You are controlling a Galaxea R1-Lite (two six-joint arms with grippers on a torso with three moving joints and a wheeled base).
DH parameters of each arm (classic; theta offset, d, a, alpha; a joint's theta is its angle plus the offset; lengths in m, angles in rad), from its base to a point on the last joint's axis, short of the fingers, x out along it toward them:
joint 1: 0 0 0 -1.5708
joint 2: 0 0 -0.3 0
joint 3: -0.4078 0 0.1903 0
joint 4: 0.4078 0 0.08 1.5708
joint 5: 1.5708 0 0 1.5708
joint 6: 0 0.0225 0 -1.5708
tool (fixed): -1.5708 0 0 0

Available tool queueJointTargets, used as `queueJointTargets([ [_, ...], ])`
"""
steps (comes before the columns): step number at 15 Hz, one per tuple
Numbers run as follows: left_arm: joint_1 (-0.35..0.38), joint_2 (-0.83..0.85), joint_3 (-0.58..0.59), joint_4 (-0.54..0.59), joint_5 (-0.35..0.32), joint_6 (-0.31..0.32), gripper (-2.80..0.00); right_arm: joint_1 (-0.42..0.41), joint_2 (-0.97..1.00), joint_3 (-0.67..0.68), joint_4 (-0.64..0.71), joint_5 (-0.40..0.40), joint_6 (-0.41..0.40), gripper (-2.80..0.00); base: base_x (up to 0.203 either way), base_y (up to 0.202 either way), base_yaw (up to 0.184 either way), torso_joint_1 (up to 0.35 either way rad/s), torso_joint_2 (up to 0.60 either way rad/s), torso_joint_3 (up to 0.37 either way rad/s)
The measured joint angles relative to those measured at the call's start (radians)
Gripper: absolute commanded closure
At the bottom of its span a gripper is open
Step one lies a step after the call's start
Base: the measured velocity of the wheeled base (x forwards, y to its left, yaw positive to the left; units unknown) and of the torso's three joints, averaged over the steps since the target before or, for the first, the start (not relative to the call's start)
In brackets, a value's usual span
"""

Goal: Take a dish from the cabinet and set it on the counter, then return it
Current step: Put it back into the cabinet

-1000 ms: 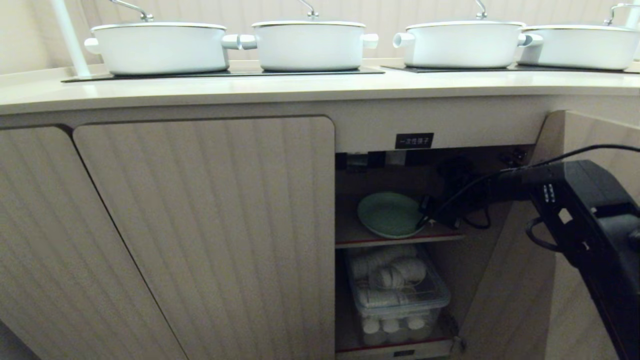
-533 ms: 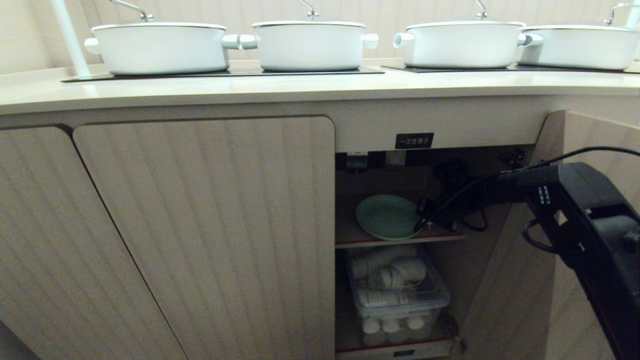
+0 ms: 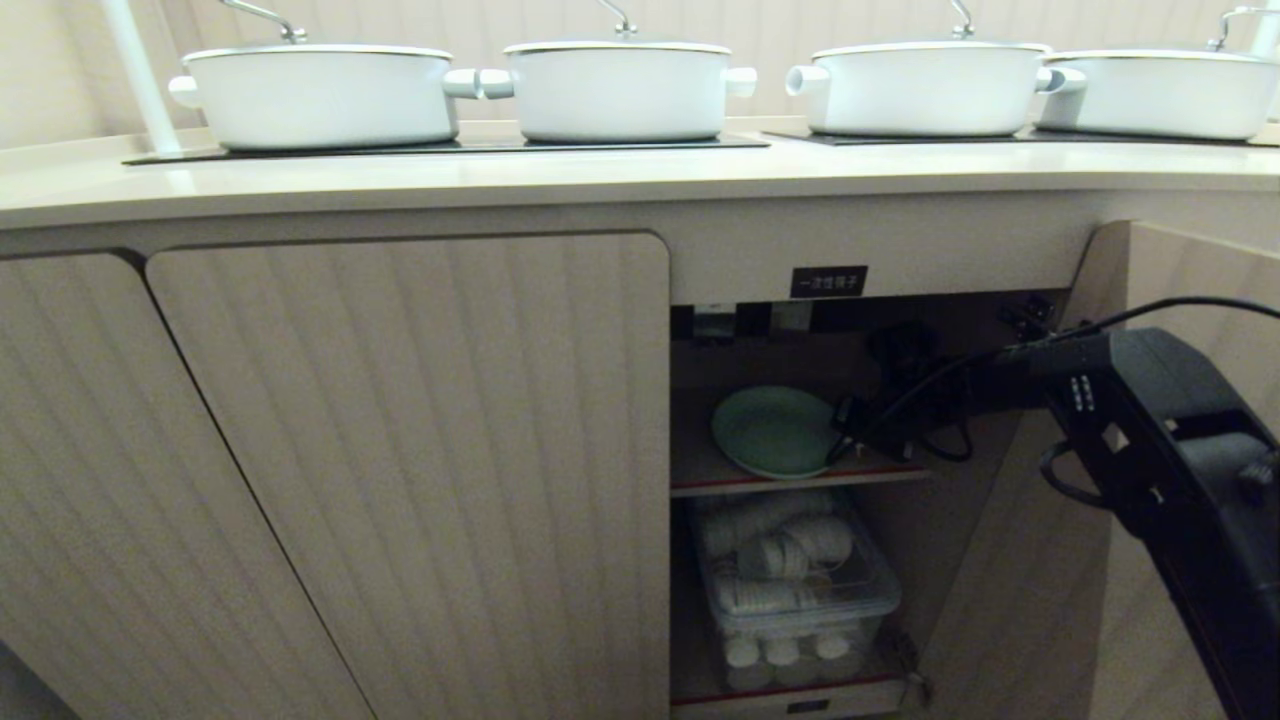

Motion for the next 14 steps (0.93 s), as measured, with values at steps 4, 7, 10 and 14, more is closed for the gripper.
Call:
queueJointTargets([
  [4, 0.001, 0.000, 0.000, 0.000, 0.000, 0.000, 0.00, 0.001, 0.006, -0.002, 0.000, -0.001, -0.016, 0.00, 0.000, 0.000, 0.000, 0.000, 0.00, 0.000],
  [7, 0.001, 0.000, 0.000, 0.000, 0.000, 0.000, 0.00, -0.003, 0.008, -0.003, -0.016, 0.000, -0.032, 0.00, 0.000, 0.000, 0.000, 0.000, 0.00, 0.000],
  [10, 0.001, 0.000, 0.000, 0.000, 0.000, 0.000, 0.00, -0.007, 0.008, -0.003, -0.018, -0.001, -0.034, 0.00, 0.000, 0.000, 0.000, 0.000, 0.00, 0.000],
  [14, 0.000, 0.000, 0.000, 0.000, 0.000, 0.000, 0.00, -0.012, 0.007, -0.003, -0.021, -0.001, -0.035, 0.00, 0.000, 0.000, 0.000, 0.000, 0.00, 0.000],
])
